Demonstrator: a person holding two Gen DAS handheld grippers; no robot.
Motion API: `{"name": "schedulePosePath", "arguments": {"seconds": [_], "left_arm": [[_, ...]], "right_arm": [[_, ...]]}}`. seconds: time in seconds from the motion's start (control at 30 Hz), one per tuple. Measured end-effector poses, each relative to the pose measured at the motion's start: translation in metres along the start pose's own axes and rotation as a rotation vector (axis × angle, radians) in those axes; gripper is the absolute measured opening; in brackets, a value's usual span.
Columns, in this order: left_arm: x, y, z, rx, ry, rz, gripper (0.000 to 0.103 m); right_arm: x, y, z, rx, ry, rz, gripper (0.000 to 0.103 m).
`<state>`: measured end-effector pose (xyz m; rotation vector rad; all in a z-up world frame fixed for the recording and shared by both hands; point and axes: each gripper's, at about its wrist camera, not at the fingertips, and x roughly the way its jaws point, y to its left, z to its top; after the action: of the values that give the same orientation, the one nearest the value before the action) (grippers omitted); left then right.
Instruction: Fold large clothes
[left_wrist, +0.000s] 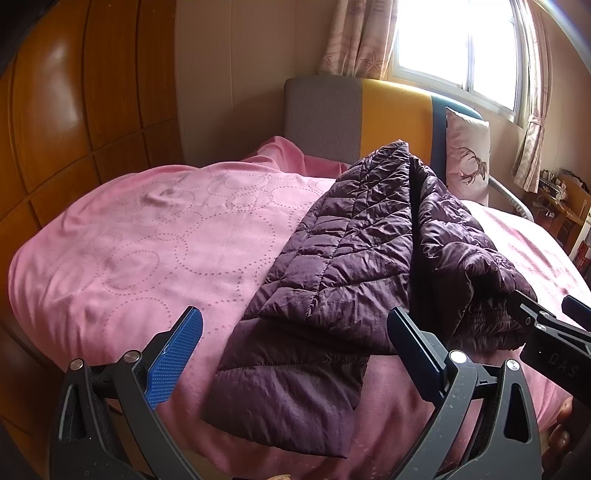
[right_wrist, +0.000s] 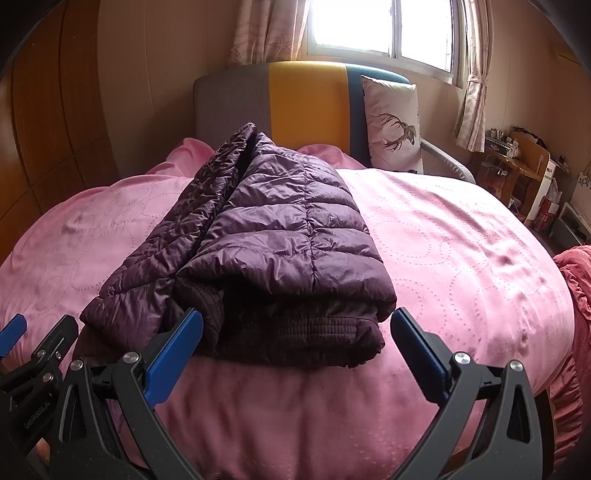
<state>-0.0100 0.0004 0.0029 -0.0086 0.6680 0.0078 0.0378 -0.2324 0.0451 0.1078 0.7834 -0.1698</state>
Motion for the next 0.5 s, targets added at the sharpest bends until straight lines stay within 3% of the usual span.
{"name": "schedulePosePath", "arguments": {"seconds": [0.5], "left_arm": [[0.0028, 0.0007, -0.0037, 0.001, 0.011, 0.0, 0.099]], "right_arm": [[0.0029, -0.0003, -0.0002, 0.001, 0.008, 0.008, 0.101]]}}
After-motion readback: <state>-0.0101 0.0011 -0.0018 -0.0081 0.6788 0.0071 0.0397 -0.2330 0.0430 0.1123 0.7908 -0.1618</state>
